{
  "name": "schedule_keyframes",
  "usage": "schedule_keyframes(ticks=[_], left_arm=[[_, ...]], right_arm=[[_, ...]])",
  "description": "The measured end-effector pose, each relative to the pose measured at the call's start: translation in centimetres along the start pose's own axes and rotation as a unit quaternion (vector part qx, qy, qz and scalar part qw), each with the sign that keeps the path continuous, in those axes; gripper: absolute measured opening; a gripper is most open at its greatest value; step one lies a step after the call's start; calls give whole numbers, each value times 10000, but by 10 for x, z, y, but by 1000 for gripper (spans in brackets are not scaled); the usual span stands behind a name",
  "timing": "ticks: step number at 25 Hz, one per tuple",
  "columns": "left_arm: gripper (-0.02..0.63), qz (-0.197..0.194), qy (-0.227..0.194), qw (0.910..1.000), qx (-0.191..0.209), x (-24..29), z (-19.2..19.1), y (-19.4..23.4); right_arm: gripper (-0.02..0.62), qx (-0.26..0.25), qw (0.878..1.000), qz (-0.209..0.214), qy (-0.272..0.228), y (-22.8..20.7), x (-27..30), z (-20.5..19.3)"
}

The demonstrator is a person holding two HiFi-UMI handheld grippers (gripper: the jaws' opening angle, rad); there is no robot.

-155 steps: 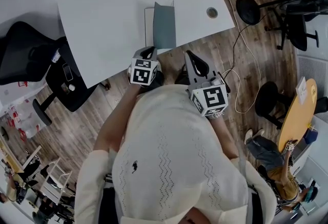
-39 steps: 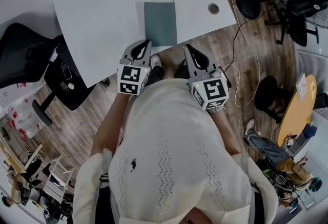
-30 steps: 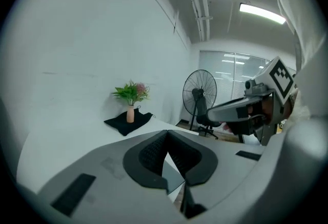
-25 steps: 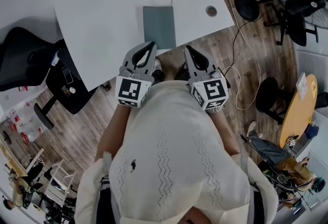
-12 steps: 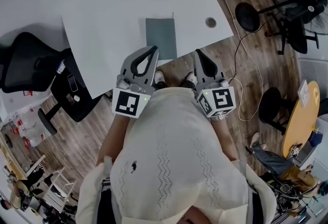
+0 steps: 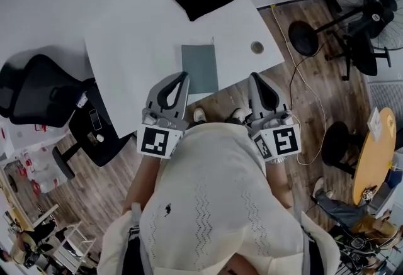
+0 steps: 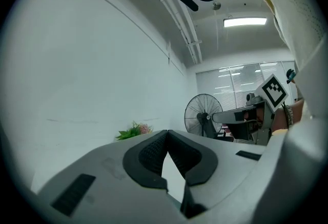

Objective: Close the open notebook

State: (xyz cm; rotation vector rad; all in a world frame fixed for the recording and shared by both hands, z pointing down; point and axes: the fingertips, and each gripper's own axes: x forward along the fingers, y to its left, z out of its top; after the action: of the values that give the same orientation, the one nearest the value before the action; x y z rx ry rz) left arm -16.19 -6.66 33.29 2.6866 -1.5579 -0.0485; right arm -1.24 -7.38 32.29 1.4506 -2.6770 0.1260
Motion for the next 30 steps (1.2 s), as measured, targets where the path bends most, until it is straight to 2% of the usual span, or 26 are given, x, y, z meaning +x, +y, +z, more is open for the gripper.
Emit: schedule_keyframes(ticks=[10, 15, 22, 30], left_arm=[[12, 221, -136, 9996, 87, -10, 0, 8], [12, 277, -140, 9992, -264, -9, -5, 10], [12, 155, -64, 9996, -224, -5, -9, 3], [12, 221, -38, 9992, -324, -2, -13, 4]], right_arm=[[0, -188, 9998, 8, -71, 0, -7, 16], [0, -227, 9997, 55, -19, 1, -8, 14], [0, -299, 9995, 99, -4, 2, -10, 14], [0, -243, 9997, 56, 56, -3, -11, 9]])
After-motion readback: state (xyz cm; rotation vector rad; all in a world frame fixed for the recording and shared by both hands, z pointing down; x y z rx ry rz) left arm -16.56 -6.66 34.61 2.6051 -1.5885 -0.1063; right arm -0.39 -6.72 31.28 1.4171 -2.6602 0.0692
